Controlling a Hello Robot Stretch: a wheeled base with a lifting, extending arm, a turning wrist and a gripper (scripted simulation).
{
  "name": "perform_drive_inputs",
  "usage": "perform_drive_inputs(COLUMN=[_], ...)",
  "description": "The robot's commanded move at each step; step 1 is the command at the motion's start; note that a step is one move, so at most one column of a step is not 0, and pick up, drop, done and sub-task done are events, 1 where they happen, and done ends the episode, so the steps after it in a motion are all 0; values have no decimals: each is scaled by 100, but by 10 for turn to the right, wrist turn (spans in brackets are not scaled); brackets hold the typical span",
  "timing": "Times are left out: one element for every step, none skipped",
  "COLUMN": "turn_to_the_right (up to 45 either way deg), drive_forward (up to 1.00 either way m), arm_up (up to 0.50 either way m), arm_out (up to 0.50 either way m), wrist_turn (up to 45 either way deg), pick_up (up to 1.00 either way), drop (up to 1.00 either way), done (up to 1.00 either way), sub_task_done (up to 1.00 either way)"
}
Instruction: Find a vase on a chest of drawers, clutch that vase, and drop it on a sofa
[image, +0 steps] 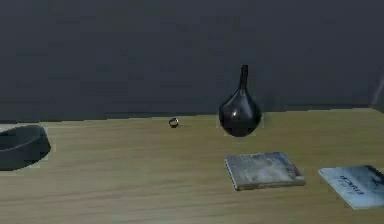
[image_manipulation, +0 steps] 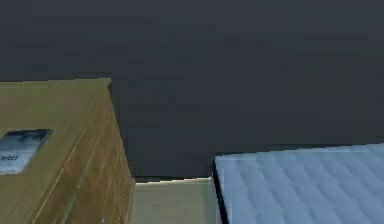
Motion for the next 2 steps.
perform_drive_inputs(turn_to_the_right=[-450,-270], drive_forward=[0,0], arm_up=[0,0], arm_out=[0,0], wrist_turn=[0,0], pick_up=[0,0], drop=[0,0], done=[0,0], sub_task_done=[0,0])
